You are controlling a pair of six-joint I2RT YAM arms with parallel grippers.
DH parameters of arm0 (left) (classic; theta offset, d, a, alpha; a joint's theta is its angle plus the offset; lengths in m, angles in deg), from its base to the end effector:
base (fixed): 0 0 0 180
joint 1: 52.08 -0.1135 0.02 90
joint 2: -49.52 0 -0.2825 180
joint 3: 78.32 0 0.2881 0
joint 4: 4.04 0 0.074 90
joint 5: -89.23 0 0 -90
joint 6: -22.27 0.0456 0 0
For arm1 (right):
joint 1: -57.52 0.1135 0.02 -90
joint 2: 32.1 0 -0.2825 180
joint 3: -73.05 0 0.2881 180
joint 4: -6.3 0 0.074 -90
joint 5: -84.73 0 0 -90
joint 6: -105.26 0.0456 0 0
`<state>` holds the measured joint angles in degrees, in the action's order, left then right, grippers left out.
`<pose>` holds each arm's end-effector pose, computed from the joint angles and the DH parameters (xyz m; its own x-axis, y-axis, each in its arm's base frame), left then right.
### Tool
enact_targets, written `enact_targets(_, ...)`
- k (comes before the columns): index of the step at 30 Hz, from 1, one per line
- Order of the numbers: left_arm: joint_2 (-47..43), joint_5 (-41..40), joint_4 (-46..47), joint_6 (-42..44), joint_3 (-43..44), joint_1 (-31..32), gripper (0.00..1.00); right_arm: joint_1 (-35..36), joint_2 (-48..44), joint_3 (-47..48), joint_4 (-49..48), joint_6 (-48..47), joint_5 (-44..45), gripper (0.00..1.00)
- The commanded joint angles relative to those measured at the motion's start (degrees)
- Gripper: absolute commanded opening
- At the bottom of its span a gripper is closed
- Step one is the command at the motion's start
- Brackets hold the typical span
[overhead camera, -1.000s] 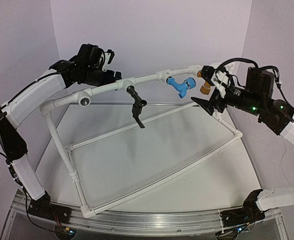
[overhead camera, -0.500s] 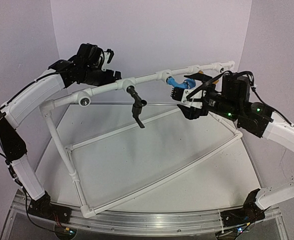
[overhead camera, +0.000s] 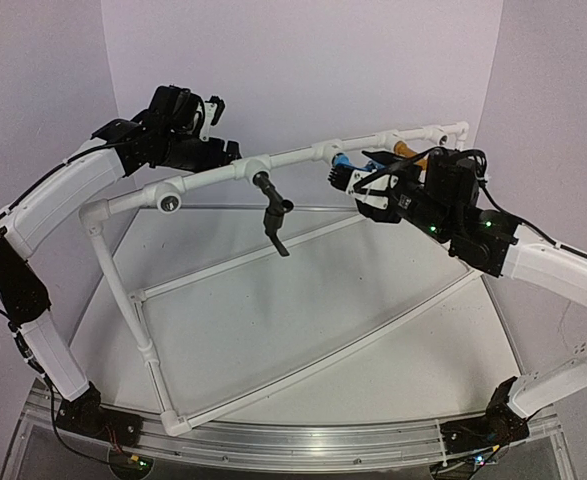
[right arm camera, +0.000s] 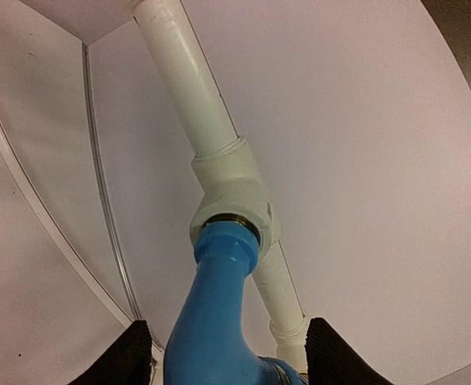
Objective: Install the water faucets
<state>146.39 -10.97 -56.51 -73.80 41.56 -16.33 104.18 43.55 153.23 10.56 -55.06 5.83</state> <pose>0.3476 -0.2403 0.4481 -0.4445 0.1917 -0.8750 0.4052 0.9142 -0.0055 0.2507 0.2528 0.4105 0.5487 -0.7648 -0.3376 -0.1928 0.2772 -0.9413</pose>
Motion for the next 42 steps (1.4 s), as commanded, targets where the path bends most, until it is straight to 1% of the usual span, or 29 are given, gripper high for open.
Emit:
enact_targets(1,-2.6,-0.61,1.67,-0.12,-0.27,0.2,0.92,0.24,0.08,-1.42,-1.9,6.46,1.72,0.56)
enact_targets(7,-2.6,-0.71,1.65,-0.12,-0.05,0.21,0.92,0.21,0.01,-2.21,0.33,12.12,1.42,0.46)
enact_targets(11,-2.5,-0.52,1.44,-0.21,0.62,0.25,0.92,0.23,0.1,-2.51,1.14,13.5,0.54,0.44)
enact_targets(14,-2.34,-0.31,1.01,-0.31,1.53,0.2,0.92,0.24,0.1,-2.04,2.11,14.71,-0.59,0.39)
enact_targets(20,-2.38,0.04,0.61,-0.54,2.85,0.21,0.92,0.24,0.54,-0.33,6.52,20.83,-3.23,0.36)
enact_targets(27,-2.73,0.42,0.07,-0.79,3.48,0.25,0.92,0.21,0.99,0.51,9.32,26.96,-4.2,0.37)
enact_targets(28,-2.72,0.6,-0.1,-0.82,3.62,0.29,0.92,0.23,0.98,0.62,9.62,27.32,-4.4,0.38)
enact_targets(29,-2.73,0.86,-0.31,-0.88,3.84,0.26,0.92,0.26,0.89,0.7,9.9,27.51,-4.58,0.42)
enact_targets(30,-2.79,1.14,-0.6,-0.99,4.14,0.27,0.92,0.24,0.76,0.84,10.08,27.59,-4.7,0.48)
enact_targets(32,-2.88,1.81,-1.22,-1.18,4.97,0.29,0.91,0.23,0.45,1.25,10.28,27.53,-4.63,0.63)
enact_targets(34,-3.03,2.72,-2.25,-1.26,6.11,0.37,0.91,0.21,-0.07,1.72,10.69,27.52,-4.9,0.75)
enact_targets(36,-3.32,3.56,-3.15,-1.13,6.98,0.6,0.91,0.23,-0.9,2.03,11.14,27.43,-5.72,0.85)
enact_targets(39,-4.7,5.91,-3.78,-0.88,7.31,1.14,0.92,0.23,-2.76,2.44,12.59,27.36,-7.86,0.95)
enact_targets(42,-7.34,9.56,-3.22,-0.66,6.22,1.72,0.93,0.22,-3.79,3.68,15.02,28.35,-9.84,0.98)
